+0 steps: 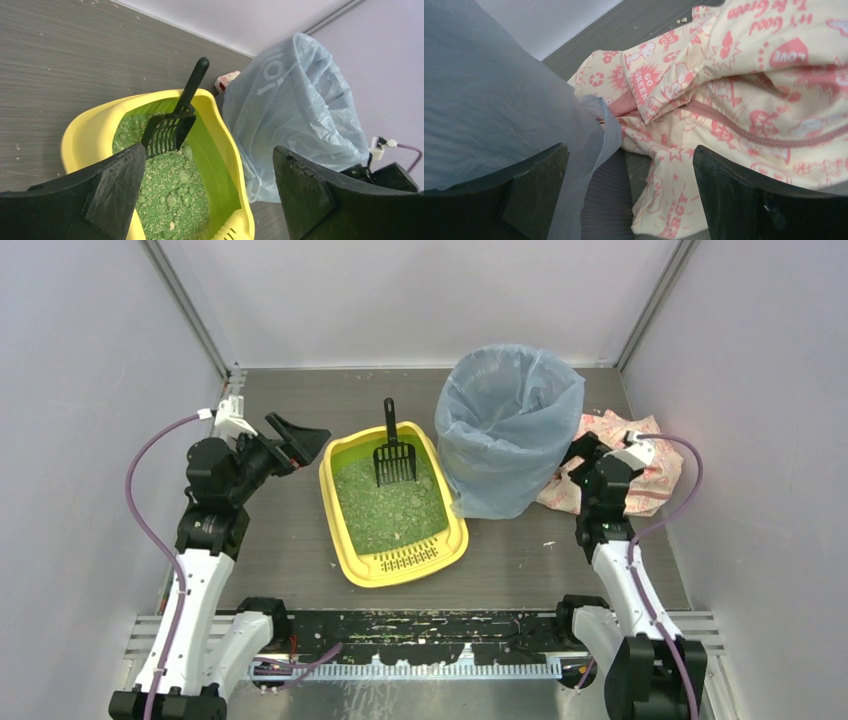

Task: Clean the litter box

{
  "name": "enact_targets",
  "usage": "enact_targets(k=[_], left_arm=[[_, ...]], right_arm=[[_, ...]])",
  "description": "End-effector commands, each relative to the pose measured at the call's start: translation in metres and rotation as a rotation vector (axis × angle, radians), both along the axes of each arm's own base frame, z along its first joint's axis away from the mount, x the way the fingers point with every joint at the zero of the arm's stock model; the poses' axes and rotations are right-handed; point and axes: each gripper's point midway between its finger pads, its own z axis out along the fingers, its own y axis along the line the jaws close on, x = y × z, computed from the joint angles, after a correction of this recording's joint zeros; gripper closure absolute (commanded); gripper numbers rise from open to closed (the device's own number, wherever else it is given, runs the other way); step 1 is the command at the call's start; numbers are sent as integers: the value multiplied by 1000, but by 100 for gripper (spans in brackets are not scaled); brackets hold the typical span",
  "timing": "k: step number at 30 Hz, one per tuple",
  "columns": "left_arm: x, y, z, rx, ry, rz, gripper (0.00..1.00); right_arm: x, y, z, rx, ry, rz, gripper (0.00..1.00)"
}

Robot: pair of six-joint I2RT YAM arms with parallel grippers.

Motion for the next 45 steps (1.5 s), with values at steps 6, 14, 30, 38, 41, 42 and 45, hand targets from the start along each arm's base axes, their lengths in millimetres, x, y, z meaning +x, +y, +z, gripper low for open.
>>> enact_targets(k=[6, 14, 30, 38, 41, 42, 45], left_arm=[[1, -4, 15, -15, -13, -20, 0], [17, -3, -5, -25, 91, 3, 0], [27, 6, -70, 460, 313, 205, 4], [23, 15, -93, 615, 343, 277, 5], [20, 14, -93, 657, 336, 291, 5], [19, 13, -93, 668, 332, 292, 5], [18, 9, -92, 707, 321, 299, 5]], right_arm=[[-50, -29, 27, 216, 10, -316, 0], [-54, -28, 29, 200, 129, -319, 3], [-99, -48, 112, 213, -66, -452, 10], [-103, -29, 145, 168, -107, -299, 15], [-100, -16, 168, 151, -141, -206, 18], [-97, -10, 174, 156, -132, -169, 20], [-84, 3, 188, 204, -62, -108, 25]])
